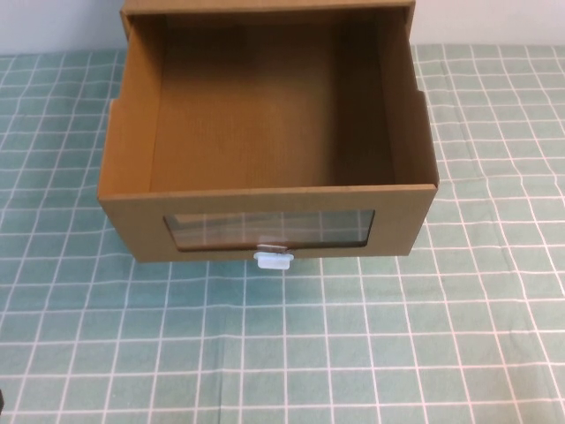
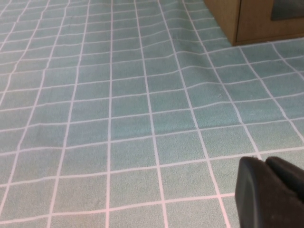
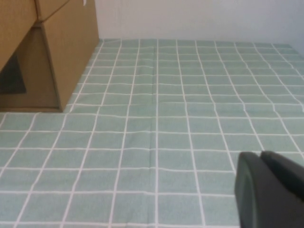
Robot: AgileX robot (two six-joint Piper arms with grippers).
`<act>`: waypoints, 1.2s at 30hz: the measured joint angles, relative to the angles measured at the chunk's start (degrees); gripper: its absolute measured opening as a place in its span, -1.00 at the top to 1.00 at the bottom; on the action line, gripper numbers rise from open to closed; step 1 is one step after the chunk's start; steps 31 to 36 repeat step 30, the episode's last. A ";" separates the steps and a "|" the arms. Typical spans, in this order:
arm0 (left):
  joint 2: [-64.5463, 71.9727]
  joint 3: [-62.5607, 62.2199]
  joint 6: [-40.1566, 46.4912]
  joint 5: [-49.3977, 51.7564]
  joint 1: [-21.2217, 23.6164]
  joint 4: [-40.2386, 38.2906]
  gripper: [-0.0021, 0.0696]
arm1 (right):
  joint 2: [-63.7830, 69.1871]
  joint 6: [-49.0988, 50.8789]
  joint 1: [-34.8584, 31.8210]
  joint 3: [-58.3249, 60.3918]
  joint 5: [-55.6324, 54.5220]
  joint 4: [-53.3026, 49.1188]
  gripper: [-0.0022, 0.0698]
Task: Open the shoe box
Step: 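Pull the top drawer of the cardboard box fully open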
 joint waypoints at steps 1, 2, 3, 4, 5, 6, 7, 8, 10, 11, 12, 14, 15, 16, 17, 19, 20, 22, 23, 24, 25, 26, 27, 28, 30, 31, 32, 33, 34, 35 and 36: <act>0.00 0.00 0.00 0.00 0.00 0.00 0.96 | -1.69 0.00 0.00 0.73 0.30 0.00 0.98; 0.00 0.00 0.00 0.00 0.00 0.00 0.96 | -3.23 0.00 0.00 1.24 0.60 0.00 0.98; 0.00 0.00 0.00 0.05 0.00 0.00 0.96 | -3.98 0.00 -0.04 1.24 1.94 -0.21 0.98; -0.11 0.00 0.00 0.05 0.00 0.00 0.96 | -4.33 0.00 -0.04 1.24 2.87 -0.64 0.98; -0.04 0.05 0.00 0.20 0.00 0.00 0.96 | -4.45 -0.02 -0.04 1.24 4.69 -1.29 0.98; -0.04 0.05 0.00 0.17 0.00 0.00 0.96 | -4.45 -0.02 -0.04 1.24 6.89 -1.85 0.98; -0.04 0.05 0.00 0.17 0.00 0.00 0.96 | -4.45 -0.02 -0.04 1.24 8.86 -2.24 0.98; -0.04 0.05 0.00 0.17 0.00 0.00 0.96 | -4.45 -0.12 -0.04 1.26 10.20 -2.51 0.98; -0.04 0.05 0.00 0.17 0.00 0.00 0.96 | -4.45 -0.23 -0.04 1.26 11.50 -3.27 0.98; -0.04 0.05 0.00 0.17 0.00 0.00 0.96 | -4.45 -0.23 -0.04 1.26 11.79 -3.55 0.98; -0.04 0.05 0.00 0.17 0.00 0.00 0.96 | -4.45 -0.23 -0.04 1.26 11.92 -3.55 0.98; -0.04 0.05 0.00 0.17 0.00 0.00 0.96 | -4.45 -0.23 -0.04 1.26 12.01 -3.55 0.98; -0.04 0.05 0.00 0.17 0.00 0.00 0.96 | -4.45 -0.23 -0.04 1.26 12.05 -3.33 0.98; -0.04 0.05 0.00 0.17 0.00 0.00 0.96 | -4.45 -0.23 -0.04 1.26 12.15 -3.21 0.98; -0.04 0.05 0.00 0.17 0.00 0.00 0.96 | -4.45 -0.23 -0.04 1.26 12.15 -3.08 0.98; -0.04 0.05 0.00 0.17 0.00 0.00 0.96 | -4.45 -0.23 -0.04 1.26 12.15 -2.95 0.98; -0.04 0.05 0.00 0.17 0.00 0.00 0.96 | -4.45 -0.23 -0.04 1.26 12.15 -2.95 0.98; -0.04 0.05 0.00 0.17 0.00 0.00 0.96 | -4.45 -0.23 -0.04 1.26 12.15 -2.95 0.98; -0.04 0.05 0.00 0.17 0.00 0.00 0.96 | -4.45 -0.23 -0.04 1.26 12.19 -2.95 0.98; -0.04 0.05 0.00 0.17 0.00 0.00 0.96 | -4.45 -0.23 -0.04 1.26 12.19 -2.95 0.98; -0.04 0.05 0.00 0.17 0.00 0.00 0.96 | -4.45 -0.23 -0.04 1.26 12.19 -2.95 0.98; -0.04 0.05 0.00 0.17 0.00 0.00 0.96 | -4.45 -0.23 -0.04 1.26 12.19 -2.95 0.98; -0.04 0.05 0.00 0.17 0.00 0.00 0.96 | -4.45 -0.23 -0.04 1.26 12.19 -2.95 0.98; -0.04 0.05 0.00 0.17 0.00 0.00 0.96 | -4.45 -0.23 -0.04 1.26 12.19 -2.95 0.98; -0.04 0.05 0.00 0.17 0.00 0.00 0.96 | -4.45 -0.23 -0.04 1.26 12.19 -2.95 0.98; -0.04 0.05 0.00 0.17 0.00 0.00 0.96 | -4.45 -0.23 -0.04 1.26 12.19 -2.95 0.98; -0.04 0.05 0.00 0.17 0.00 0.00 0.96 | -4.45 -0.23 -0.04 1.26 12.19 -2.95 0.98; -0.04 0.05 0.00 0.17 0.00 0.00 0.96 | -4.45 -0.23 -0.04 1.26 12.19 -2.95 0.98; -0.04 0.05 0.00 0.17 0.00 0.00 0.96 | -4.45 -0.23 -0.04 1.26 12.19 -2.95 0.98; -0.04 0.05 0.00 0.17 0.00 0.00 0.96 | -4.45 -0.23 -0.04 1.26 12.19 -2.95 0.98; -0.04 0.05 0.00 0.17 0.00 0.00 0.96 | -4.45 -0.23 -0.04 1.26 12.19 -2.95 0.98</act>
